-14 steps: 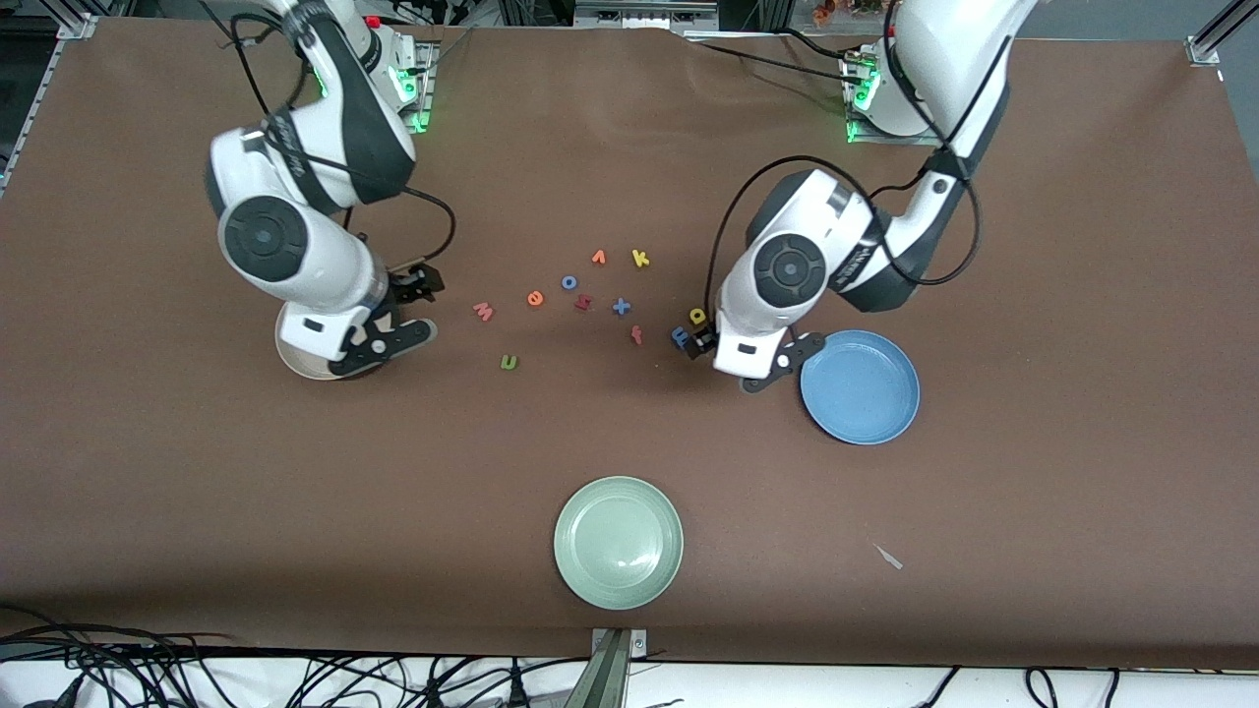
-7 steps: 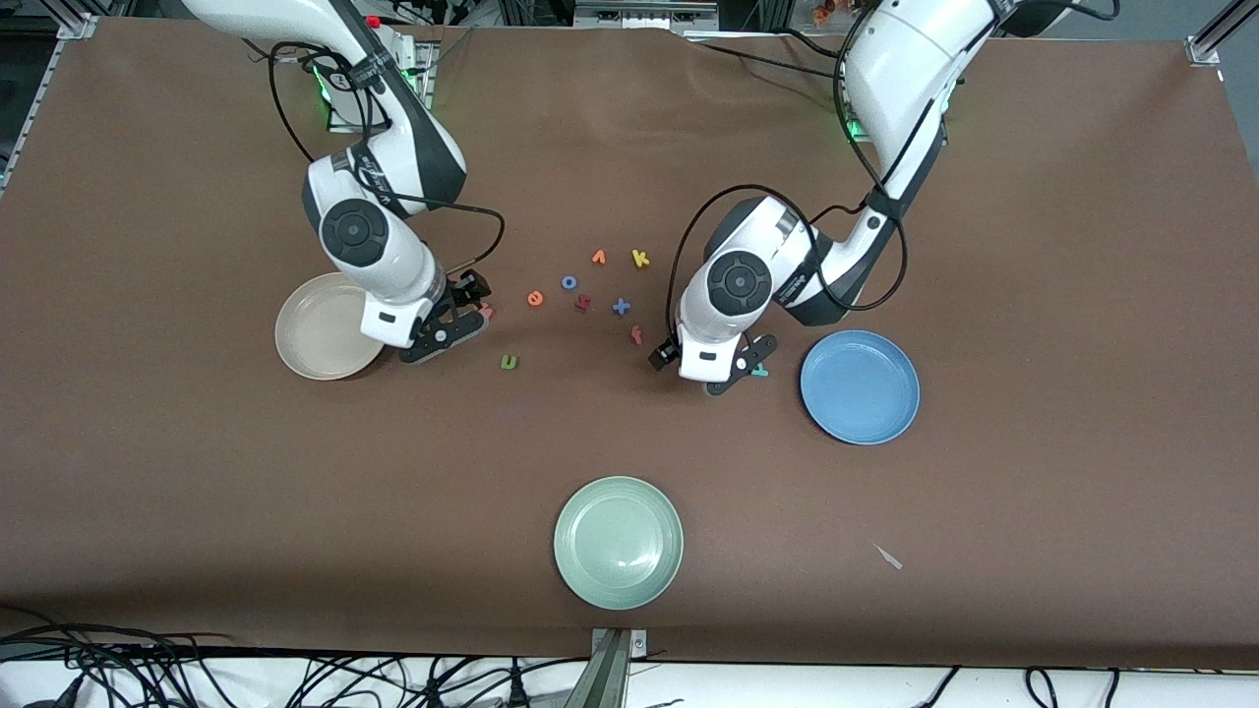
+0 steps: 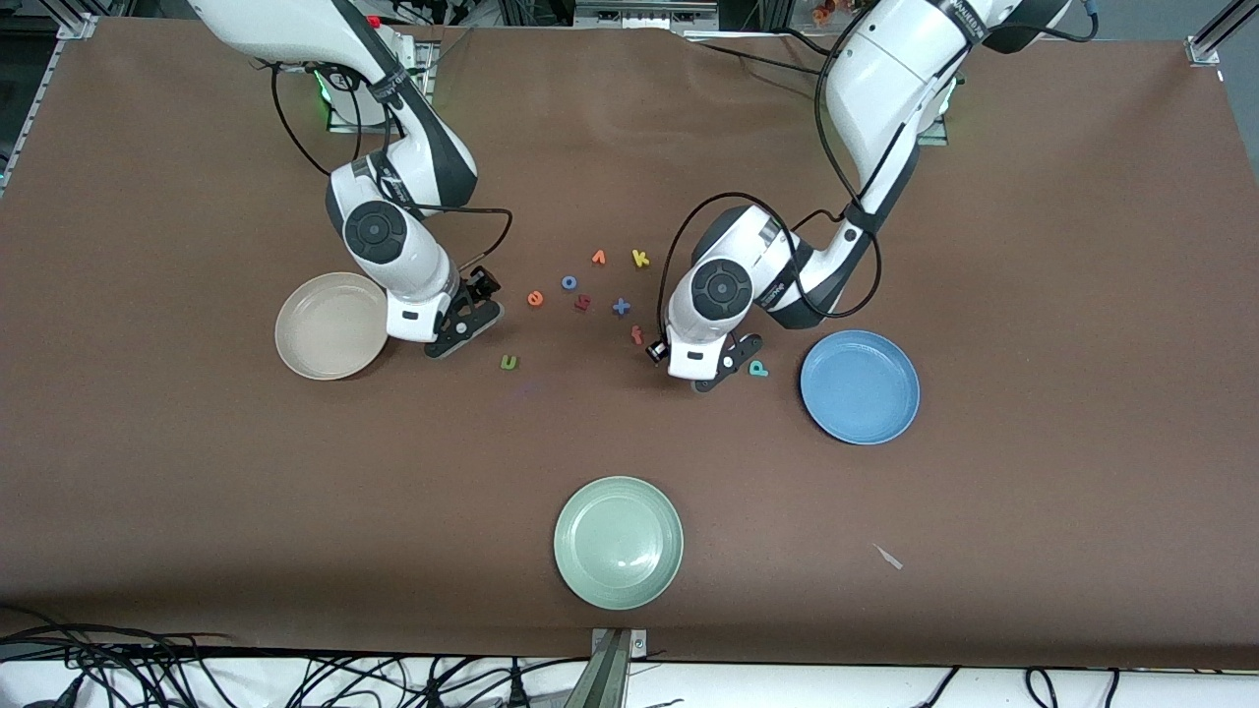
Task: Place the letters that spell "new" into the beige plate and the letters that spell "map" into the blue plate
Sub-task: 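Grasp the blue m with the left gripper while the right grasps pink w, then drop the m on the blue plate while the right drops w on white, then grasp the teal p with the left gripper while the right grasps green n, then release the p onto the blue plate while the right carries the n, then grasp the yellow letter with the left gripper while the right releases n, then carry the yellow letter to the blue plate while the right grasps orange e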
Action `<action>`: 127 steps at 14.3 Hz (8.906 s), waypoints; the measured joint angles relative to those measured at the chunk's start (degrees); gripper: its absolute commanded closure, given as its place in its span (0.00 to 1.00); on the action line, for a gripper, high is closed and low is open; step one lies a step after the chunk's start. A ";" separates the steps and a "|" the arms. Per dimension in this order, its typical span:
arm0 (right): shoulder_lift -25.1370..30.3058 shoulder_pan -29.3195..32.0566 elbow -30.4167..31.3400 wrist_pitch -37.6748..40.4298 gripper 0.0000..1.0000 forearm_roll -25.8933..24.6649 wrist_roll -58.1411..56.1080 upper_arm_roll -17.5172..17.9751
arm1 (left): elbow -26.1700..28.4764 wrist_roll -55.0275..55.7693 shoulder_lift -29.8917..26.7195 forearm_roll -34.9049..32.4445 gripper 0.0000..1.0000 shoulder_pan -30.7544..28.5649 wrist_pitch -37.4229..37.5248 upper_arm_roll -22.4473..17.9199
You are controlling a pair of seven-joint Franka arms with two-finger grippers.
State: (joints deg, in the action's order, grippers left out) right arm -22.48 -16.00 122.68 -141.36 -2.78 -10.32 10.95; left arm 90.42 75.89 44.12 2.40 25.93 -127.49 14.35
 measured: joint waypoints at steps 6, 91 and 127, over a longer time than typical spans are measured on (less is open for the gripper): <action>-2.65 -1.28 1.79 -3.76 0.14 -2.51 -0.15 0.36 | 0.52 0.00 0.72 -0.10 0.49 0.38 0.00 -0.02; -13.10 -7.34 -15.50 0.95 0.74 6.16 45.74 -5.39 | 2.73 -64.49 -4.52 -11.13 0.00 -32.23 17.22 3.84; 5.93 -8.23 0.42 12.56 0.00 6.76 35.95 -10.69 | 15.68 -4.95 -3.26 -11.10 1.00 -15.78 -8.68 15.27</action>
State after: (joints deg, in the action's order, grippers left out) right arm -16.54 -24.22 123.10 -128.80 3.98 25.63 0.26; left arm 106.10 70.94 40.86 -8.71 10.15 -136.17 29.62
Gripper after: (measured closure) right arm 0.000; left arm 0.727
